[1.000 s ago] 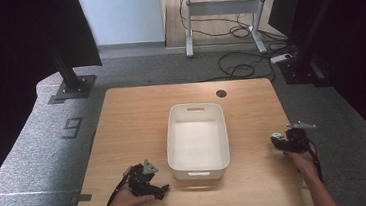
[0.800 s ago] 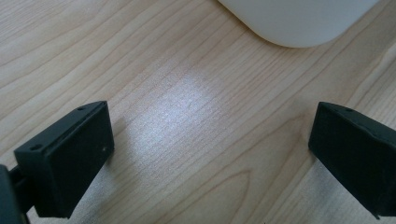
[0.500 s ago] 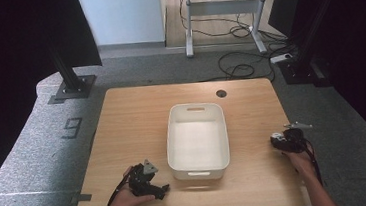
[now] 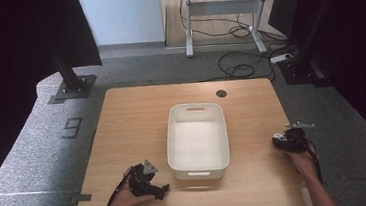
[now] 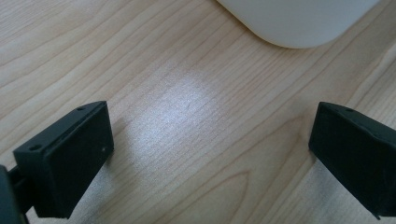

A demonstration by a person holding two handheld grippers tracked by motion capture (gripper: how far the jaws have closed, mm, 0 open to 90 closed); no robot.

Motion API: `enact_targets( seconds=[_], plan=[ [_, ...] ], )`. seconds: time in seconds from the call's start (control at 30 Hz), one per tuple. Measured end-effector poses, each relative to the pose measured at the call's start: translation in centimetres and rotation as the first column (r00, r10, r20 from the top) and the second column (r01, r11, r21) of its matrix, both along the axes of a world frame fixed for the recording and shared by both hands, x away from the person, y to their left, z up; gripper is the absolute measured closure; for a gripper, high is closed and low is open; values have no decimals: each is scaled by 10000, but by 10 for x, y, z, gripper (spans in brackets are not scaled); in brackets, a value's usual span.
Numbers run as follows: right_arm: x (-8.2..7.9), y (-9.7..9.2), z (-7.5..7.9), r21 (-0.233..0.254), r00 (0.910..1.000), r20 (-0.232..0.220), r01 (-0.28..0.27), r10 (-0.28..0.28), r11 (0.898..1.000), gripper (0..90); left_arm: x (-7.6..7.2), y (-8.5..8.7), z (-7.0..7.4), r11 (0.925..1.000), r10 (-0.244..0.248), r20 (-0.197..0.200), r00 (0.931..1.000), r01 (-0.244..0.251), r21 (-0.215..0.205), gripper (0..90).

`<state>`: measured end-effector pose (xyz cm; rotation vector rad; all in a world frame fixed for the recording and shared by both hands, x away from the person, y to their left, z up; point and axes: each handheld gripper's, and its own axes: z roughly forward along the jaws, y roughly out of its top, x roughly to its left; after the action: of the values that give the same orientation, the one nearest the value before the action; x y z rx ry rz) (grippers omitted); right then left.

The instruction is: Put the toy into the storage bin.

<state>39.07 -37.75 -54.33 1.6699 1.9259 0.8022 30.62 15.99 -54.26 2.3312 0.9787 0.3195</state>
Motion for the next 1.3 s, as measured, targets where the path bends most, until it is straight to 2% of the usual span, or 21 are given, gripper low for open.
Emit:
enact_targets(
  seconds=[0.17, 0.8, 1.0, 1.3],
  plan=[
    [-1, -1, 1, -9, 10000, -37, 35, -35, 10000, 503, 0, 0, 0, 10000, -44, -6, 10000, 44, 12, 2],
    [-10, -3, 14, 597, 9994, 232, -270, 257, 9979, 504, 0, 0, 0, 10000, -50, -5, 10000, 50, 11, 2],
    [-10, 0, 14, 539, 9991, 196, -390, 380, 9978, 504, 0, 0, 0, 10000, -64, -12, 10000, 64, 21, 2],
    [-12, -2, 21, 811, 9983, 467, -391, 354, 9959, 504, 0, 0, 0, 10000, -75, -13, 10000, 75, 22, 2]
  ],
)
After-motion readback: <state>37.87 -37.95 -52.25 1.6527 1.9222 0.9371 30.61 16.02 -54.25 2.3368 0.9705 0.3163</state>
